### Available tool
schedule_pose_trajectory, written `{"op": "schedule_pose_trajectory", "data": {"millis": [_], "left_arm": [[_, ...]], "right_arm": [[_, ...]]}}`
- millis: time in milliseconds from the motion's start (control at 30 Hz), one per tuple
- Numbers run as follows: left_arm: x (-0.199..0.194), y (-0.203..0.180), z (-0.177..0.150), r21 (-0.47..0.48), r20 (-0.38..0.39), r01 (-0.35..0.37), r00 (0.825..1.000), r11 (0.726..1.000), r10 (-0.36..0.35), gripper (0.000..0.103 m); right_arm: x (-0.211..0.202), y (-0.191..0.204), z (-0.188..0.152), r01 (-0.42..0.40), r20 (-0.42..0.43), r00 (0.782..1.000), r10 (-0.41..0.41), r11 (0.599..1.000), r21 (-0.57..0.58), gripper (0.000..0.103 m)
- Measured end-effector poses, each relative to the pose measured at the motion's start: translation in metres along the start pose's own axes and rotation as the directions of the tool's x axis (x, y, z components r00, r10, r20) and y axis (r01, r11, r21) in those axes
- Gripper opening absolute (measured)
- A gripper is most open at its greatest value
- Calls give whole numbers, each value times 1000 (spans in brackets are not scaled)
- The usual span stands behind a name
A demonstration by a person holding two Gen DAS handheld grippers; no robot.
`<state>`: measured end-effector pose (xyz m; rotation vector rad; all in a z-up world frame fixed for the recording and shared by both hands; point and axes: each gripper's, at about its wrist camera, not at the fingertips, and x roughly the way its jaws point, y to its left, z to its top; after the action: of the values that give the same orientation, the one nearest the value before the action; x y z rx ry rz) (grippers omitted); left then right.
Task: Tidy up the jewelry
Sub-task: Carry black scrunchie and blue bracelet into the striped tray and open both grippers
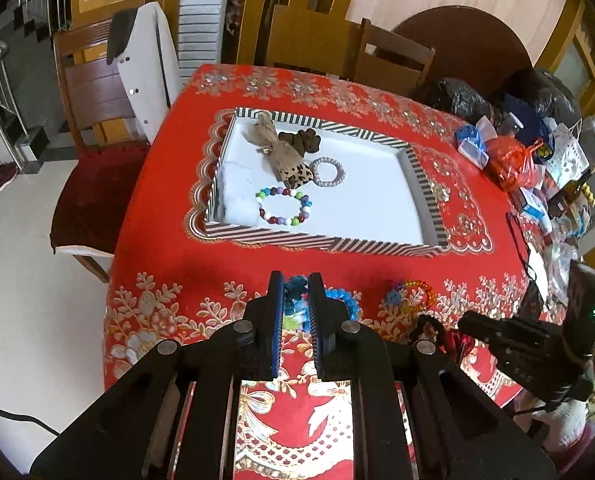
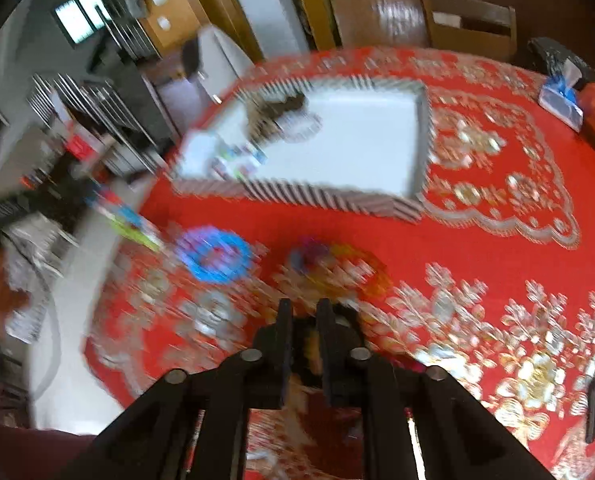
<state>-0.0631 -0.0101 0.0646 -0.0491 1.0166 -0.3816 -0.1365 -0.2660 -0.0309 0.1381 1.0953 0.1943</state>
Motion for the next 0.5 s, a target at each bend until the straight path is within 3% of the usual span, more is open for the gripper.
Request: {"op": "schedule_pose_trajectory", "data": {"millis": [33, 133, 267, 333, 500], "left_arm": [[0, 0, 0, -1, 0, 1, 1000, 1000, -1, 10], [2, -2, 0, 4, -6, 3, 1000, 1000, -3, 10], [5, -4, 1, 12, -16, 3, 1000, 1000, -3, 11], [6, -5, 2, 17, -18, 0, 1000, 1000, 0, 10], [7, -7, 6, 27, -16, 1, 1000, 1000, -1, 11]], "right_arm": [[7, -1, -3, 8, -20, 1000, -8, 1000, -7, 48], [29, -9, -9, 12, -70, 998, -10, 1000, 26, 47], [42, -14, -12, 24, -46, 999, -22, 999, 35, 27], [41, -13, -12, 33, -44, 999, -32, 999, 28, 9], [14, -18, -3, -18, 19, 1000, 17, 998, 66, 7]]}}
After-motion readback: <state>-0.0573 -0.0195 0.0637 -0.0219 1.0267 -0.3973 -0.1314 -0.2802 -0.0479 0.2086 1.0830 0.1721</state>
